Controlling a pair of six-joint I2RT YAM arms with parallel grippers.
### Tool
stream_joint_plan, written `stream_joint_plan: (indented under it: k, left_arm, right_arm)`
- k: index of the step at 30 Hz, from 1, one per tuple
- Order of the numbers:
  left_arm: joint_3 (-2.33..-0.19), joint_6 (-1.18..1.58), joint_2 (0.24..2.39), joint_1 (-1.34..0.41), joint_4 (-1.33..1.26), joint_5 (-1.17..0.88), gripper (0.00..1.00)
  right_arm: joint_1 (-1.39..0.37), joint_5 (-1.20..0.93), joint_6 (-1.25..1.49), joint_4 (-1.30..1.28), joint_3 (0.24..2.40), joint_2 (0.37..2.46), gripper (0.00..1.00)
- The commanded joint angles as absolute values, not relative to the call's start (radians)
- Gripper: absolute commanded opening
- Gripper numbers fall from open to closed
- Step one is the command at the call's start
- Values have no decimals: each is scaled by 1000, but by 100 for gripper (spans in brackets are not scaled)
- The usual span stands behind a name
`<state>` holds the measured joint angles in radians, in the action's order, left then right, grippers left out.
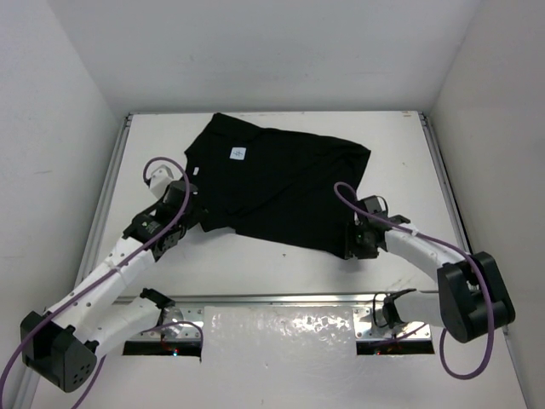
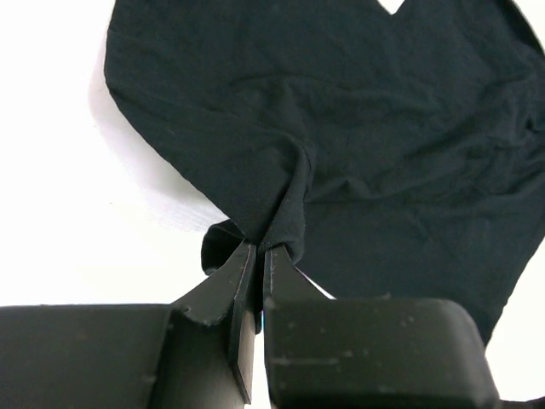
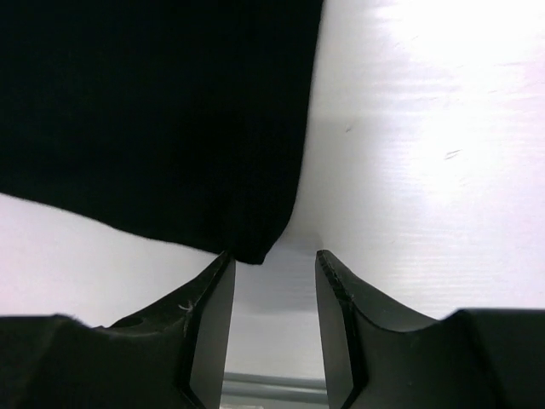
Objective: Fold and stack the t-shirts
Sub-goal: Flatten out the tshirt
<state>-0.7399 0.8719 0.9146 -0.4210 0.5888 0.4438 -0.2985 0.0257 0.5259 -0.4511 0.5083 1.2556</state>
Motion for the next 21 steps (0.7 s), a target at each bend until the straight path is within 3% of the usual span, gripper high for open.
stream_joint_plan:
  k: [1, 11, 14, 17, 20, 21]
  left_arm:
    - [-825, 864, 905, -417, 575, 460, 0]
    - [-861, 862, 937, -417, 574, 453, 0]
    - [-859, 862, 934, -417, 572, 457, 0]
    - [-870, 861, 936, -417, 581, 462, 0]
    - [-880, 856, 934, -417, 587, 475, 0]
    - [-888, 853, 937, -417, 591, 485, 0]
  right_arm:
    - [-350, 84, 491, -466, 543, 1264, 43]
    - [-360, 112, 445, -413, 571, 1314, 40]
    - [-362, 106, 437, -403, 589, 1376, 27]
    - [-367, 103, 446, -393, 586, 1385, 26]
    - [-376, 100, 446, -399, 595, 1361, 14]
    - [-376, 104, 446, -417, 613, 1353, 1]
